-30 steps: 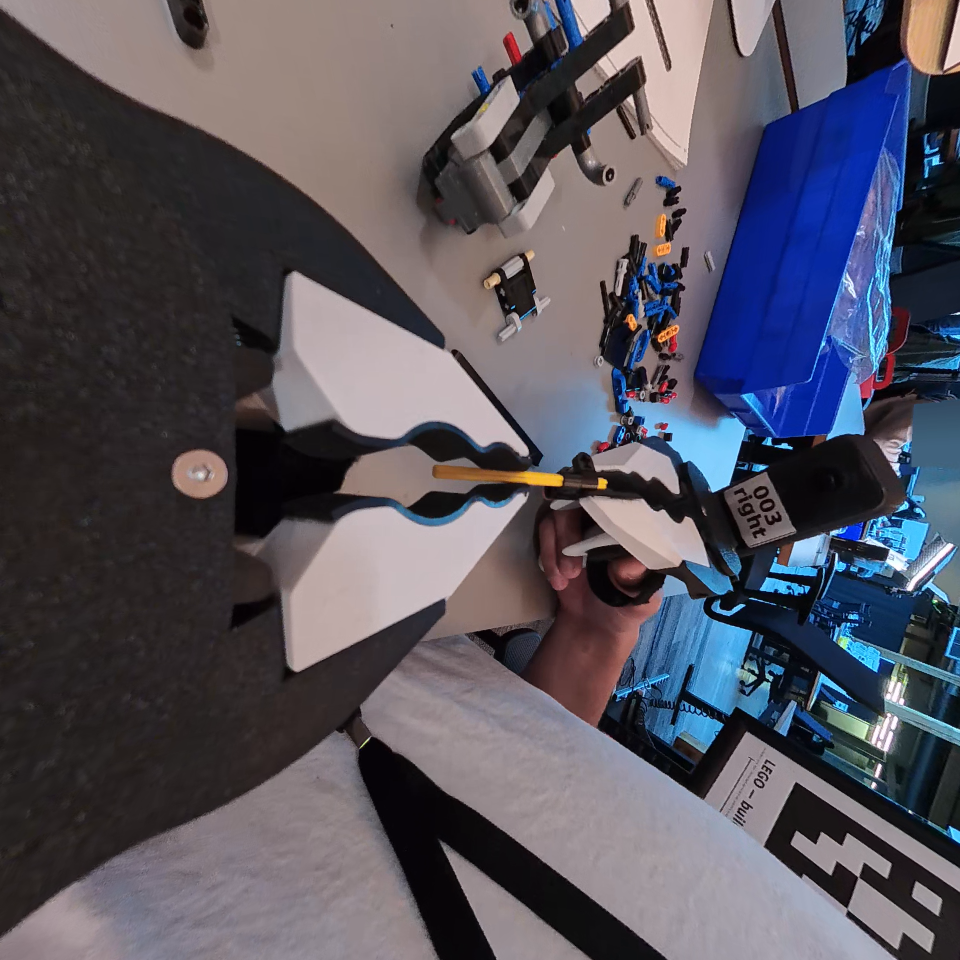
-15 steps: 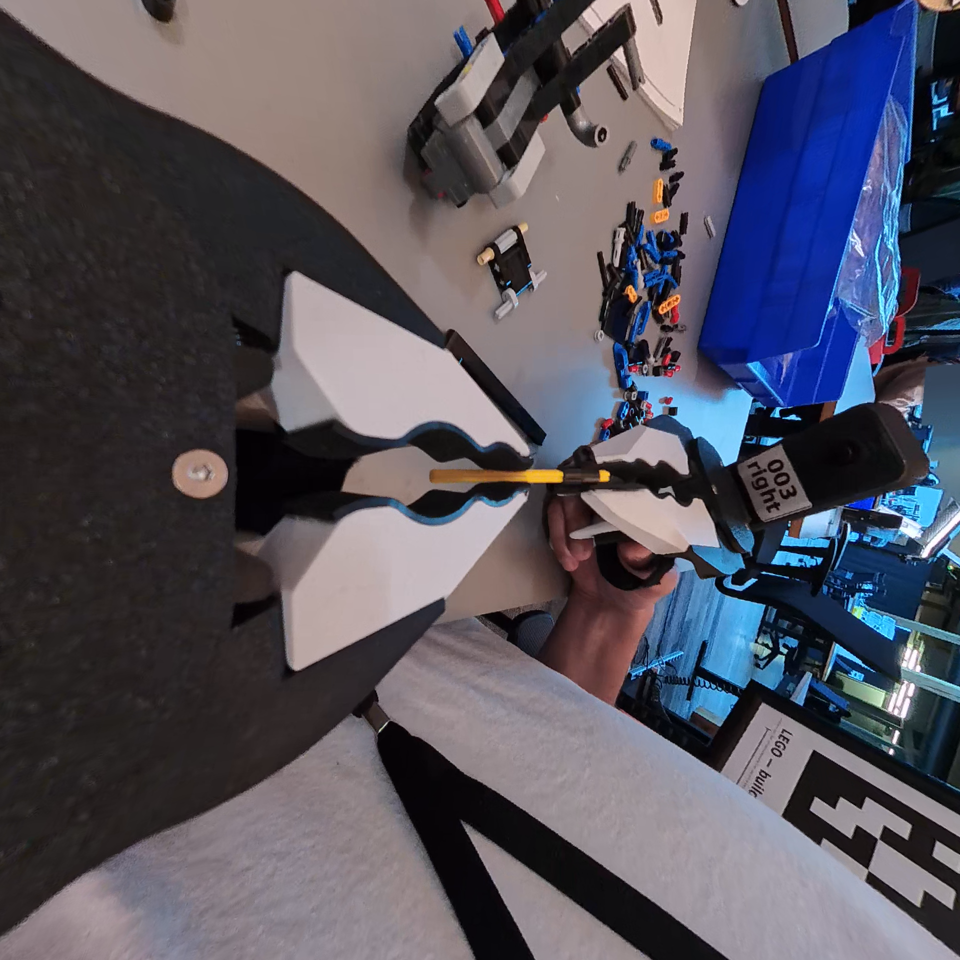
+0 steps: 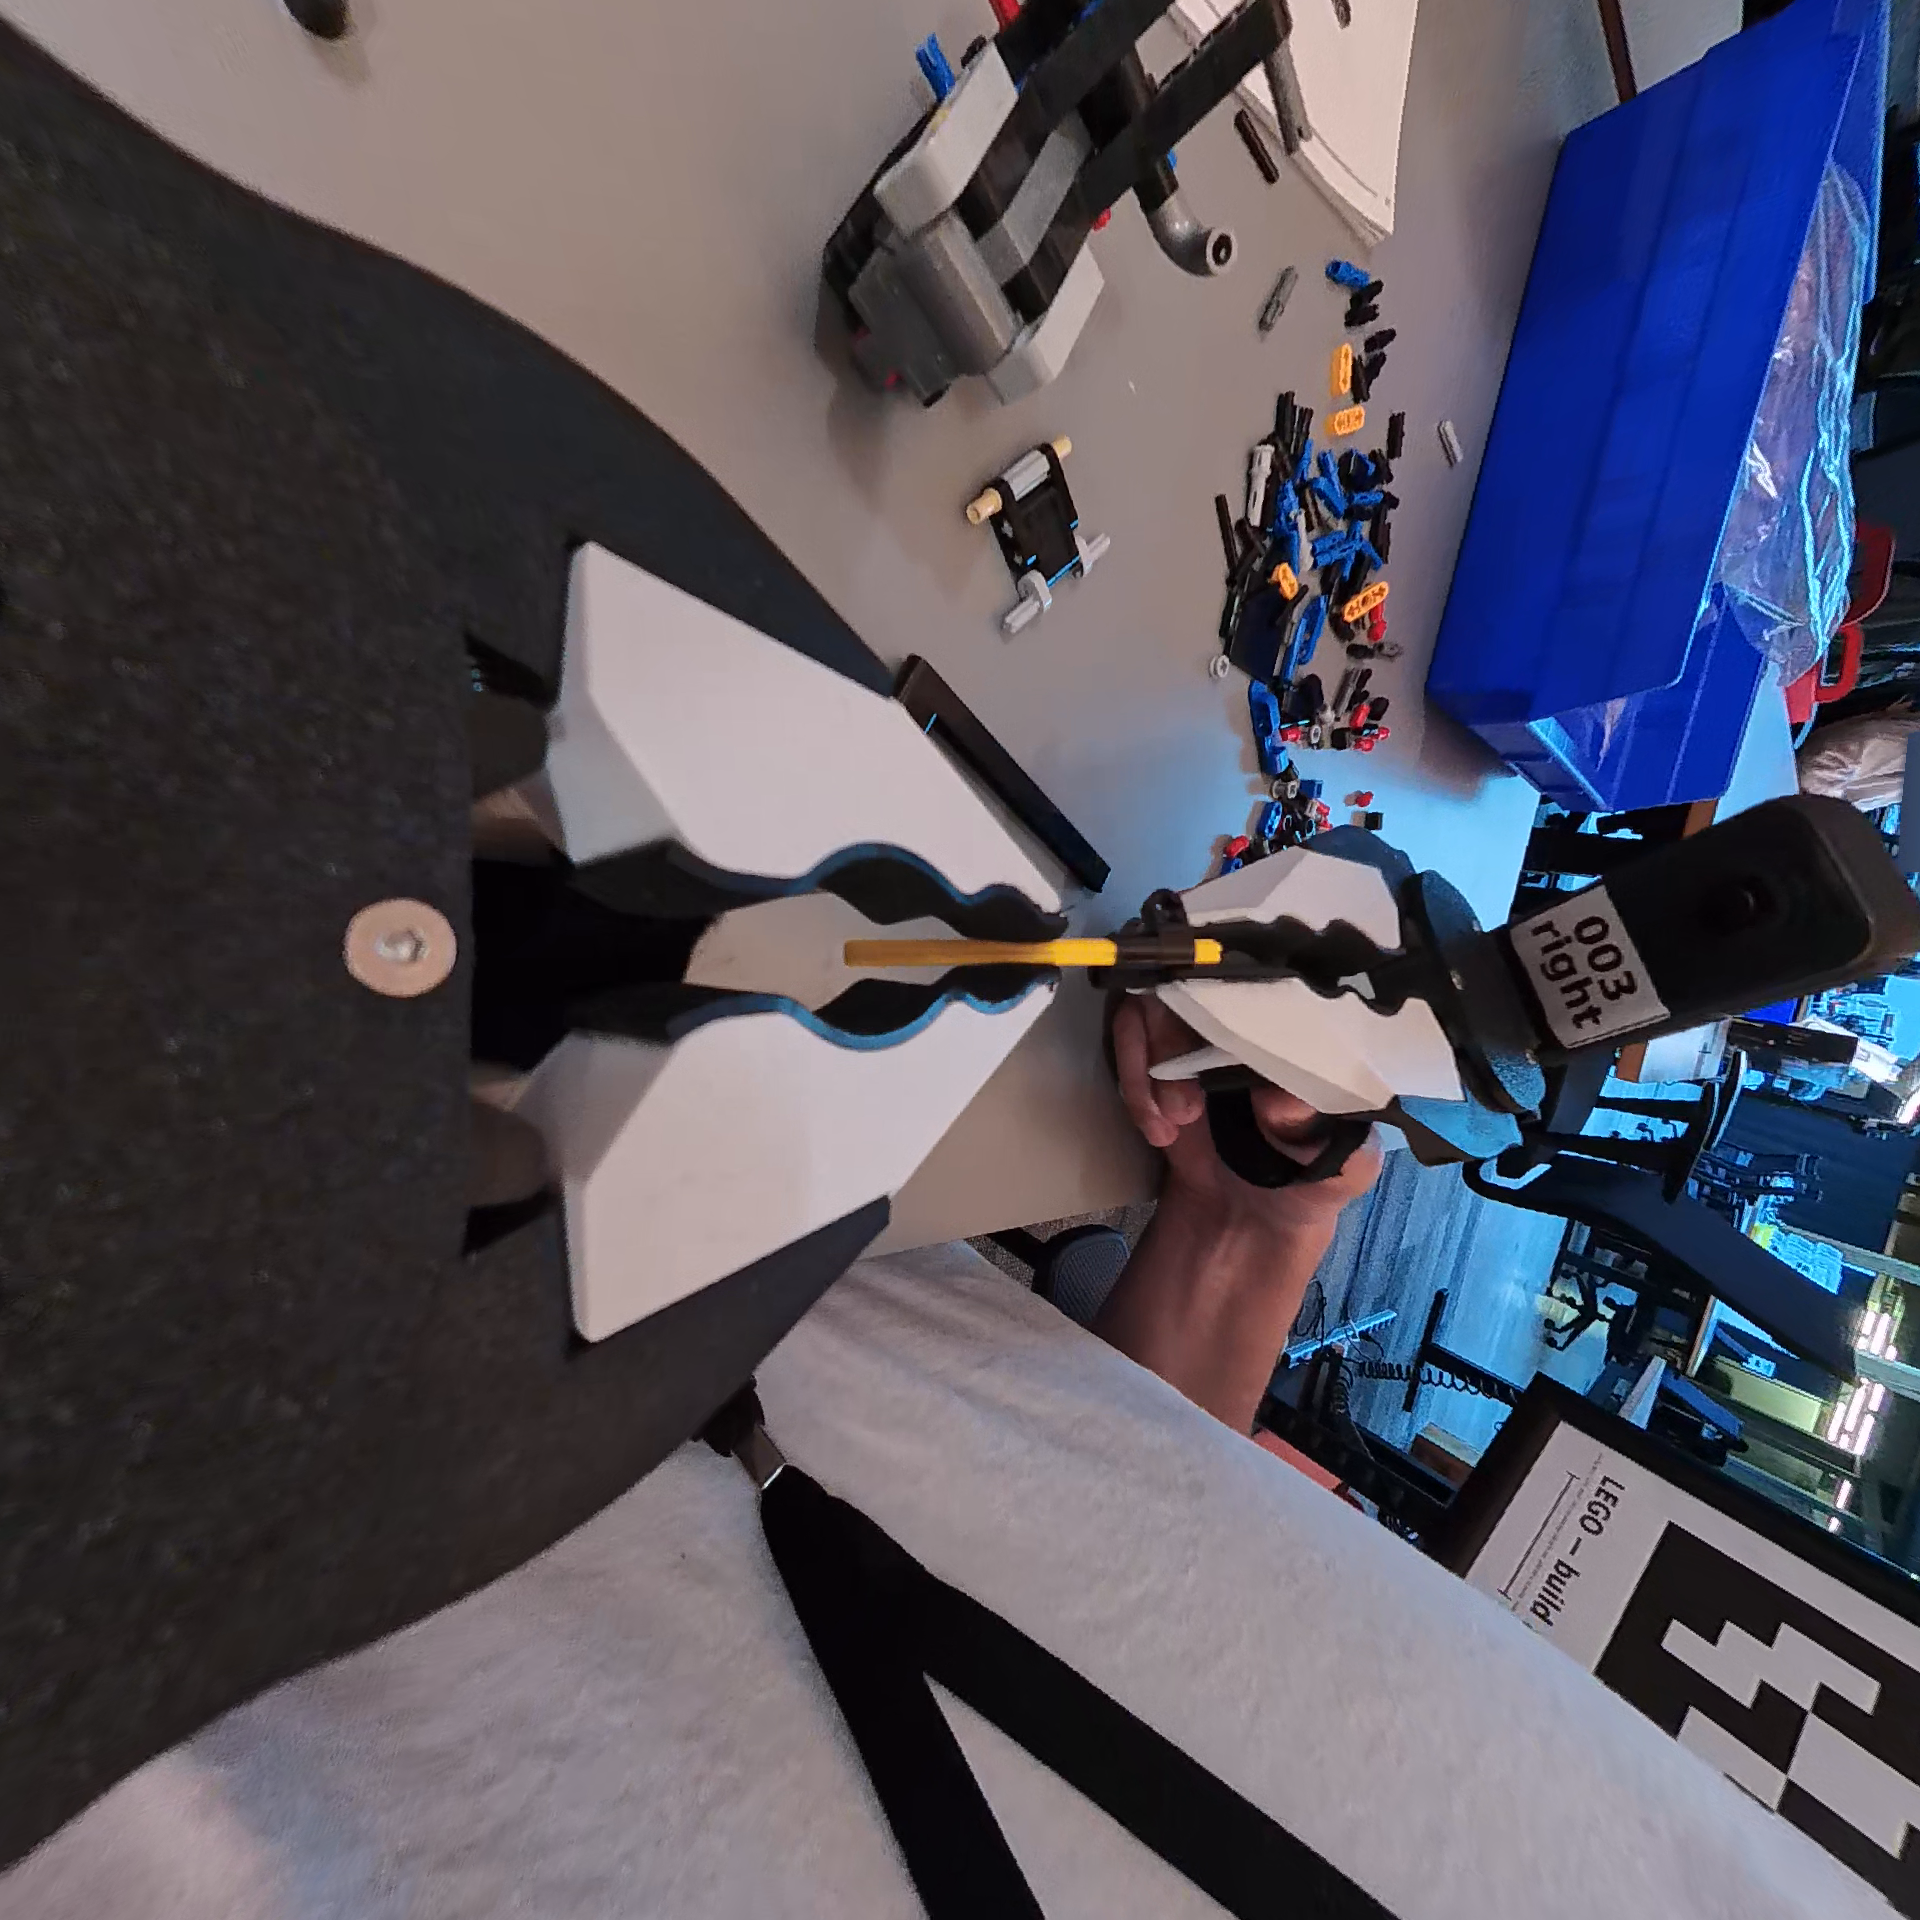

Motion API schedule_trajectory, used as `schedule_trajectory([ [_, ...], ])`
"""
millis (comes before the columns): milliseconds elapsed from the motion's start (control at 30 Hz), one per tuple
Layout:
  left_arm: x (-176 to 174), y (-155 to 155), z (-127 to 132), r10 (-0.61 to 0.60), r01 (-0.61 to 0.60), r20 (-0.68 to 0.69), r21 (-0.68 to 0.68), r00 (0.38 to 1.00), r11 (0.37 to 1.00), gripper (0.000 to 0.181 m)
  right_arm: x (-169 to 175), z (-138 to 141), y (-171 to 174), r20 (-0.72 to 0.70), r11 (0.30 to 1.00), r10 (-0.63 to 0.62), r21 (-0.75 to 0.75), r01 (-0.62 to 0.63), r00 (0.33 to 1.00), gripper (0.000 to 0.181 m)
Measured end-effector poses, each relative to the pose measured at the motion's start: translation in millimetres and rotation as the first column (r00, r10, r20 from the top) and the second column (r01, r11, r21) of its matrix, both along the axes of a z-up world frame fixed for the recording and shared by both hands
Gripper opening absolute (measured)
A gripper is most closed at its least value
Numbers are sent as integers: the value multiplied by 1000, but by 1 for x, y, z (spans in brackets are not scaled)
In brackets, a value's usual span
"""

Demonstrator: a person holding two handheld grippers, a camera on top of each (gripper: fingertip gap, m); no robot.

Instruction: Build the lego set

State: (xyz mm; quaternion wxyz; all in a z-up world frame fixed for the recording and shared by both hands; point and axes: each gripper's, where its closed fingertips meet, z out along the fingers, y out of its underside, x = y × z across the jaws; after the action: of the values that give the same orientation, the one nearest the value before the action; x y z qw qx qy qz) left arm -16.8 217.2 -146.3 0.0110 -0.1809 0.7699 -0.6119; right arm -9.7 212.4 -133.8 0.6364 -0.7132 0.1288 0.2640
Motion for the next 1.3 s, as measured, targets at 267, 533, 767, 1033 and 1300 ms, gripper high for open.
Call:
schedule_trajectory([
  [267, -3, -3, -3, -21, 21, 1, 25, 1000, 999, 2, -7, -8, 5, 24, 998, 29, -59, -27, 999, 6],
  [533, -1, -3, 0, -10, 10, 8, 3, 1000, 1000, 2, -6, -5, 5, -1, 999, 30, -33, -30, 1000, 6],
  [767, 4, 7, 16, 44, -44, -1, -116, 999, 992, 2, -2, 5, 1, -19, 999, 12, 40, -11, 1000, 4],
  [1033, 16, 33, 36, 126, -149, -95, -299, 987, 942, 2, 13, 12, -6, -62, 994, -59, 87, 64, 996, 7],
  [1300, 48, 65, 31, 457, -436, 118, -172, 881, 884, 2, 19, 5, -4, -24, 992, -117, 39, 118, 993, 12],
])
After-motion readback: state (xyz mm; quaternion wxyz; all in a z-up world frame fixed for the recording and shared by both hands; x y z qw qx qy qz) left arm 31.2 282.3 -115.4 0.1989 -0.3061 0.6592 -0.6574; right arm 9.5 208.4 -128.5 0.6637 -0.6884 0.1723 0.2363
